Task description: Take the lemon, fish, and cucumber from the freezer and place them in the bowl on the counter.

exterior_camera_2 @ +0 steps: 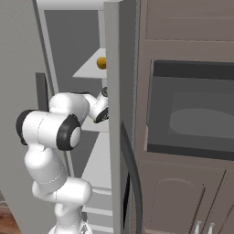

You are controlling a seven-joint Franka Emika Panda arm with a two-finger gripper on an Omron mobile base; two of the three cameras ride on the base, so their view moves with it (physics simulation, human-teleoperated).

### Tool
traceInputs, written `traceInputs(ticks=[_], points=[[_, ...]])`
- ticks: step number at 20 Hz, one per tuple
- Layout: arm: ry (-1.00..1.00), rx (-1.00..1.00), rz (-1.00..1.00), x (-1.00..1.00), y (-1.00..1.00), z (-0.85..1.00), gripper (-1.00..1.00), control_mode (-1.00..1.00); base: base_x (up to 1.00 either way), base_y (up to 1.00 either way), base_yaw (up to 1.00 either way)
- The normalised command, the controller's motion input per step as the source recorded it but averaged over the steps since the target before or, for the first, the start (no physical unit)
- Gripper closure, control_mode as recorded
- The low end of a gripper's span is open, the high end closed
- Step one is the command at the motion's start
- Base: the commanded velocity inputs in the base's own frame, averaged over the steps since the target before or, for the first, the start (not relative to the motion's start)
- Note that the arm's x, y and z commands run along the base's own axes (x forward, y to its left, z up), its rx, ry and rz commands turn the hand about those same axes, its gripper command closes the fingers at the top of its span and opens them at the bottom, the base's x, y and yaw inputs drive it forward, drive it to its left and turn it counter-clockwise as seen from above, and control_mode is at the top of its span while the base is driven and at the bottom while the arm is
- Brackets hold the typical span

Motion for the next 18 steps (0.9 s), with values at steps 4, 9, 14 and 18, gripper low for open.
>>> traceInputs(ticks=[4, 9, 14, 18], points=[[0.00, 0.00, 0.00, 0.00, 0.00, 0.00, 1.00, -1.00, 0.00, 0.00, 0.00], [0.00, 0.00, 0.00, 0.00, -0.16, 0.00, 1.00, -1.00, 0.00, 0.00, 0.00], [0.00, 0.00, 0.00, -0.01, -0.28, 0.00, 1.00, -1.00, 0.00, 0.00, 0.00], [0.00, 0.00, 0.00, -0.16, -0.08, 0.02, 1.00, -1.00, 0.00, 0.00, 0.00]])
